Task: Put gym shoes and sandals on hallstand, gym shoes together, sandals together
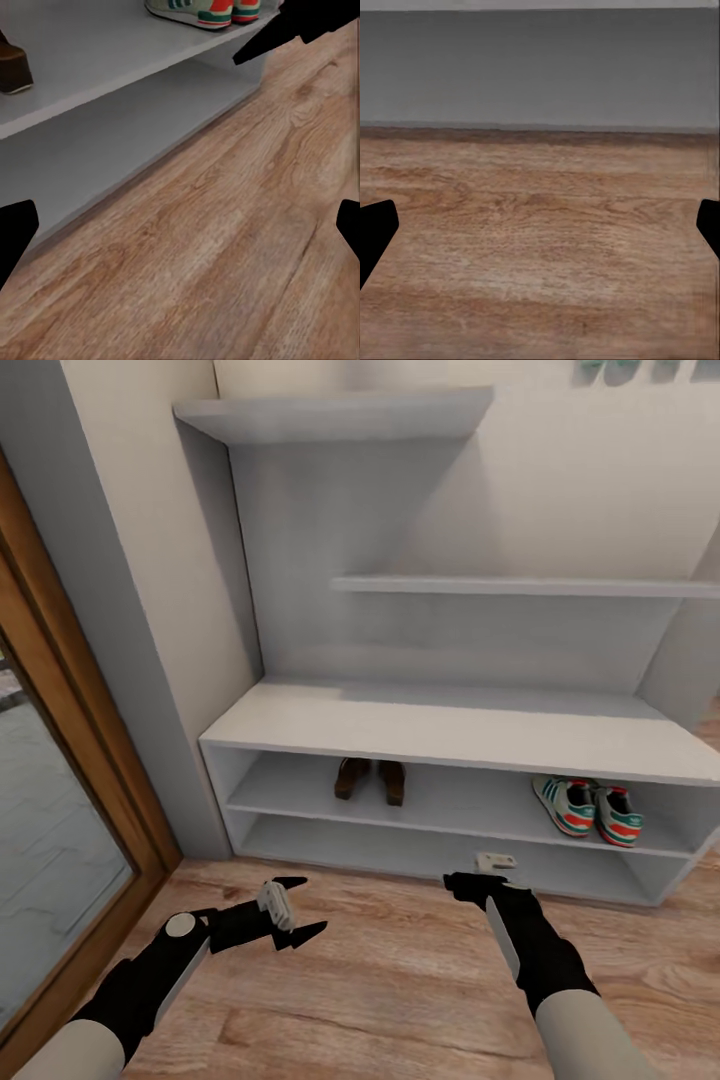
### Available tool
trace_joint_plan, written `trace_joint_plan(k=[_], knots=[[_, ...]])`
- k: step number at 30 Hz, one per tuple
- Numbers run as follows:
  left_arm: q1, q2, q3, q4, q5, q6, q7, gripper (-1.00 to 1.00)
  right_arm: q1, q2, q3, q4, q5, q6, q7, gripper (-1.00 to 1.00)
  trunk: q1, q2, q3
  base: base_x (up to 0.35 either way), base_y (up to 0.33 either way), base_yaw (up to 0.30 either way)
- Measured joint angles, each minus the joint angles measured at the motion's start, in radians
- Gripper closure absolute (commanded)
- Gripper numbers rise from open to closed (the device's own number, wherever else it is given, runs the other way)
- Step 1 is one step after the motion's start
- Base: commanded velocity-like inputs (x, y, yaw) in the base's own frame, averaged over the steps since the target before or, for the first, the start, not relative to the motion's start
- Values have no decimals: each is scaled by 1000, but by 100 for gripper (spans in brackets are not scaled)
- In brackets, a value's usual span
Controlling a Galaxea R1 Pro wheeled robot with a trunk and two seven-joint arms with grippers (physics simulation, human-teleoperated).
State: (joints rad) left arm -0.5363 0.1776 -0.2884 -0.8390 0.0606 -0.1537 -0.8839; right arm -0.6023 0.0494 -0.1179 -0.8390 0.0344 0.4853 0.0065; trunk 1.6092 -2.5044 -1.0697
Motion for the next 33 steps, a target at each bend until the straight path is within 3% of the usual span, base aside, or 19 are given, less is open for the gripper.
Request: trace_joint_plan(k=[3, 8, 10, 11, 14, 15, 19, 33], knots=[[0, 1, 17, 2, 0, 38, 0, -100, 0, 0, 0, 66, -1, -72, -1, -100, -1, 1, 13, 0, 0, -290], [0, 3, 59, 3, 0, 97, 2, -100, 0, -3, 0, 268, -1, -174, -1, -100, -4, 2, 33, 0, 0, -298], [0, 4, 63, 12, -1, 102, 2, -100, 0, -3, 1, 311, -1, -225, -1, -100, -4, 2, 40, 0, 0, -274], [0, 5, 69, 39, 0, 104, 7, -100, 0, -3, 0, 362, -1, -308, -1, -100, -5, 3, 44, 0, 0, -207], [0, 5, 113, 81, 2, 105, 34, -100, 0, -3, 1, 430, -1, -366, -1, -100, -6, 3, 54, 0, 0, -83], [0, 5, 137, 104, 2, 104, 45, -100, 0, -3, 1, 449, 0, -373, -1, -100, -7, 4, 57, 0, 0, -23], [0, 5, 171, 178, 3, 102, 57, -100, 0, -3, 3, 488, 1, -379, 0, -100, -9, 4, 72, 0, 0, -9], [0, 5, 216, 347, 3, 45, 60, -100, -1, -3, 4, 597, 3, -400, 0, -100, -58, 95, 99, 0, 0, -1]])
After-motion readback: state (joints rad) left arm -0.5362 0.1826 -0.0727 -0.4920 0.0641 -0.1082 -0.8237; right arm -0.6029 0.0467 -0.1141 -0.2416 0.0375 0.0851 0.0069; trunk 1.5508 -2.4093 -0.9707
